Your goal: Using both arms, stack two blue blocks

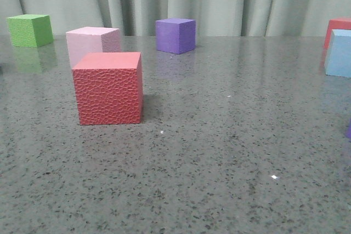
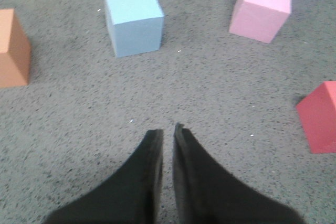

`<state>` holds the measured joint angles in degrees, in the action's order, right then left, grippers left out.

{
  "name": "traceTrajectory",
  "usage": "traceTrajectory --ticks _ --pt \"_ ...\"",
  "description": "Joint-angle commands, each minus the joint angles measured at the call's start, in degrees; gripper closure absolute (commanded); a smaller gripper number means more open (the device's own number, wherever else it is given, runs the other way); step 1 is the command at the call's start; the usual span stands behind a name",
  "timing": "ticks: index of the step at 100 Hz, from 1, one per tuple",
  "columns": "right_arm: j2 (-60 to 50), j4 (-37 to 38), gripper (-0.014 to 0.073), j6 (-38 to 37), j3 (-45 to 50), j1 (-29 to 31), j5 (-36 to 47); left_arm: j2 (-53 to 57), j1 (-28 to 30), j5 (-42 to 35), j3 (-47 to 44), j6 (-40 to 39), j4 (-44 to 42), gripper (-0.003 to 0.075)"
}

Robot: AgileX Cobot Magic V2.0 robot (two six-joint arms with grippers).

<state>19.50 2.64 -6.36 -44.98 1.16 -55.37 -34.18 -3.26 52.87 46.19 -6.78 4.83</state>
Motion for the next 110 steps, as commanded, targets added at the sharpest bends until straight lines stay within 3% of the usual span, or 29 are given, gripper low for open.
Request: traceTrajectory --ticks 1,13,19,27,72,110 --pt "1.1 0.4 0.0207 0.4 -1.8 0.0 4.3 -0.5 -0.1 -4.9 1.9 2.0 2.8 0.0507" --pt "1.1 0.4 0.0008 0.4 -1.8 0.0 4.4 -0.5 -0.1 -5.4 1.9 2.2 2.9 0.0223" --pt "1.1 0.4 -0.0025 0.4 -1.8 0.0 4.4 -0.5 -0.1 -5.8 1.9 2.3 2.9 0.0095" --pt "1.1 0.4 -0.0029 0.4 -1.8 0.0 4.4 -0.5 -0.1 -6.3 1.9 2.3 2.9 0.002" --pt "2.3 -0.7 -0.0029 0.4 -1.9 0.0 7.3 -0.5 -0.1 -7.8 1.9 2.3 2.8 0.0071" --pt "16.9 -1.0 -0.0029 -5.0 -5.3 0.0 12.5 -0.5 -0.1 -8.2 1.9 2.3 2.8 0.0071"
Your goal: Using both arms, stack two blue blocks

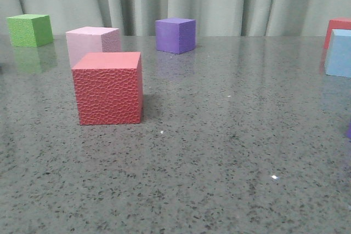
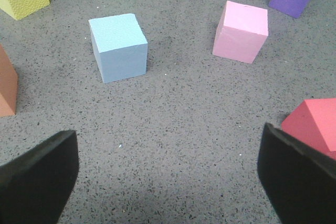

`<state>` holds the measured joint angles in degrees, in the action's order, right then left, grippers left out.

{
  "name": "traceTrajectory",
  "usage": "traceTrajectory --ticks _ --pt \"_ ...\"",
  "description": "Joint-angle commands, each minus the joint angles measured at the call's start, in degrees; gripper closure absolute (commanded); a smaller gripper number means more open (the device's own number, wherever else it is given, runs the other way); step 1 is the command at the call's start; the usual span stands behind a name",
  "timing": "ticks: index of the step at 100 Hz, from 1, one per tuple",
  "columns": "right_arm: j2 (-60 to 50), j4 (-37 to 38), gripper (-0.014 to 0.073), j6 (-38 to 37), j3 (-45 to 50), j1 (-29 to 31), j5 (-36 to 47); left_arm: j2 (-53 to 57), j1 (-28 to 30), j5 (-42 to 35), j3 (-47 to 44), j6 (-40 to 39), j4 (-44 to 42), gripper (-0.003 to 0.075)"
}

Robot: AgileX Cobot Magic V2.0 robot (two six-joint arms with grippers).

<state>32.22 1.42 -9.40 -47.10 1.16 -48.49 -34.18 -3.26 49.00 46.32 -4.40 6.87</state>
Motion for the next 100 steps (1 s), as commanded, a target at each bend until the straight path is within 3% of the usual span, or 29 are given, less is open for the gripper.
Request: traceTrajectory --ticks 1,54,100 --pt "5.0 0.2 -0.0029 -2.1 -3.3 0.0 5.6 -0.5 -0.1 -4.4 1.8 -0.1 0.7 0.0071" --pt "32.8 0.2 -0.0029 -7.3 -17.3 0.0 6.8 -0.5 -0.1 -4.4 1.8 -0.1 0.7 0.0071" --pt "46.5 0.2 -0.0029 -9.8 -26.4 0.0 7.1 -0.5 -0.1 -4.6 1.8 -0.1 0.7 0.0071"
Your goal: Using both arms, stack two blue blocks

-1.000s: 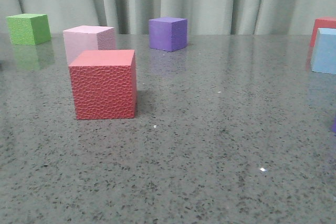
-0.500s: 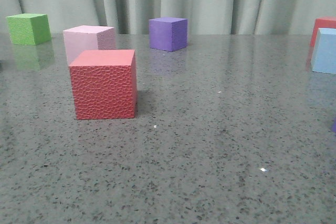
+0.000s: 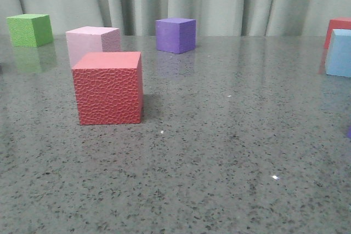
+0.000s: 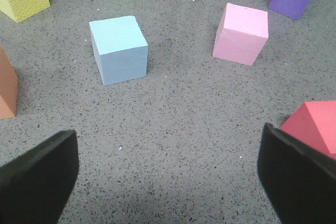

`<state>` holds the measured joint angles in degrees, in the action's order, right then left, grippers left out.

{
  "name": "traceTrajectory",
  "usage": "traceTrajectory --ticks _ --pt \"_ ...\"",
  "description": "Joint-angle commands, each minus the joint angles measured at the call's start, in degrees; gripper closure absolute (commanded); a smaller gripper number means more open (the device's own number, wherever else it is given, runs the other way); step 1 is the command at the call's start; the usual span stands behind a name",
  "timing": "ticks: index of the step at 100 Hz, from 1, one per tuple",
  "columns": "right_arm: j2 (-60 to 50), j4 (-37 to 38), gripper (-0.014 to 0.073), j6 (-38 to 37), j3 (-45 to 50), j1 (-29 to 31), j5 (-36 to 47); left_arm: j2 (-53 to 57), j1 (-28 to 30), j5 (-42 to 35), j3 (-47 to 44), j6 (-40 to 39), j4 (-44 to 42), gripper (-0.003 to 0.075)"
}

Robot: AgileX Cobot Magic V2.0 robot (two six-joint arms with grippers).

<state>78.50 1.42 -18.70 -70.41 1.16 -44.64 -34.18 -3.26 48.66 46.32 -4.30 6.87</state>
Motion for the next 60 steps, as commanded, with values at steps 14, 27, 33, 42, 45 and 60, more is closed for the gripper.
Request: traceTrajectory --ticks 14,27,33,42,45,60 --pt "3.5 0.2 -0.0029 -1.0 -5.3 0.0 3.2 -0.5 -0.1 -4.6 1.8 -0.2 0.7 0.0071" --pt "6.0 0.2 -0.0029 -1.6 -7.1 -0.1 3.1 -0.5 -0.1 -4.9 1.8 -0.2 0.7 0.0071" --pt "7.0 0.2 -0.0029 -1.9 -7.7 -0.3 3.2 -0.5 -0.1 -5.0 1.8 -0.2 0.7 0.0071" --pt "8.7 0.2 -0.0029 -1.9 -8.3 -0.8 3.3 -0.5 -0.1 -5.0 1.8 -0.2 0.7 0.0071" --pt "9.1 0.2 -0.0029 -1.9 -8.5 -1.0 3.2 -0.5 -0.1 -5.0 1.8 -0.2 0.7 0.0071" --pt "11.9 0.2 -0.0029 -2.3 -9.7 -1.7 3.0 -0.5 -0.1 -5.0 1.8 -0.2 0.7 0.0071"
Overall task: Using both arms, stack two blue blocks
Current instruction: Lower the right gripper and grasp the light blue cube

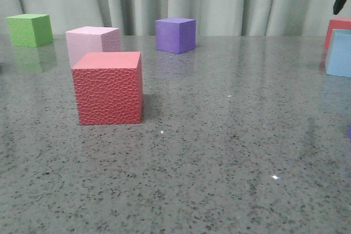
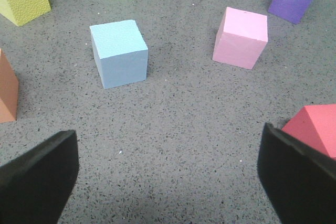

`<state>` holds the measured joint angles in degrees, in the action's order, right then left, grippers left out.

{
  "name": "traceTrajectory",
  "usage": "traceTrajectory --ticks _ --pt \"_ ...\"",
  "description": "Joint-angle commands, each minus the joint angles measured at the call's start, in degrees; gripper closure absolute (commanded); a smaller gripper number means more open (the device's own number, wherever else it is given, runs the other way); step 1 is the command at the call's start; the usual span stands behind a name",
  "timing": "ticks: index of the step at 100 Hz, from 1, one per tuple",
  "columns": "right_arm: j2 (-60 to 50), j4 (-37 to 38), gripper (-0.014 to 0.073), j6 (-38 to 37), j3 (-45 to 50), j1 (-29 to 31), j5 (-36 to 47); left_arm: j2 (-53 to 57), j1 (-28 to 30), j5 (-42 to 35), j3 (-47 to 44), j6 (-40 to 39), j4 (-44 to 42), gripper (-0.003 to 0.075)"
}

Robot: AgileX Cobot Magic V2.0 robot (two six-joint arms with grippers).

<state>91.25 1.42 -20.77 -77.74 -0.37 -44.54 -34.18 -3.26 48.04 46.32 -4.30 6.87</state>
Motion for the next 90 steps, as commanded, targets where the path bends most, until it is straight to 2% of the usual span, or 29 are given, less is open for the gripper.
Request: traceTrajectory --ticks 1,59,66,83,90 --pt "-0.7 0.2 -0.0029 -0.2 -2.5 -0.2 2.9 -0.5 -0.1 -4.4 1.8 -0.2 0.7 0.0071" --pt "5.0 0.7 -0.0022 -0.4 -2.7 -0.2 0.9 -0.5 -0.1 -4.5 1.8 -0.2 0.7 0.0071" --pt "5.0 0.7 0.0017 -0.4 -2.7 -0.2 0.9 -0.5 -0.1 -4.5 1.8 -0.2 0.7 0.0071" --pt "5.0 0.7 0.0185 -0.4 -2.7 -0.2 0.6 -0.5 -0.1 -4.5 1.8 -0.2 0.7 0.0071" --pt "5.0 0.7 0.0204 -0.4 -2.7 -0.2 0.6 -0.5 -0.1 -4.5 1.8 -0.2 0.7 0.0071"
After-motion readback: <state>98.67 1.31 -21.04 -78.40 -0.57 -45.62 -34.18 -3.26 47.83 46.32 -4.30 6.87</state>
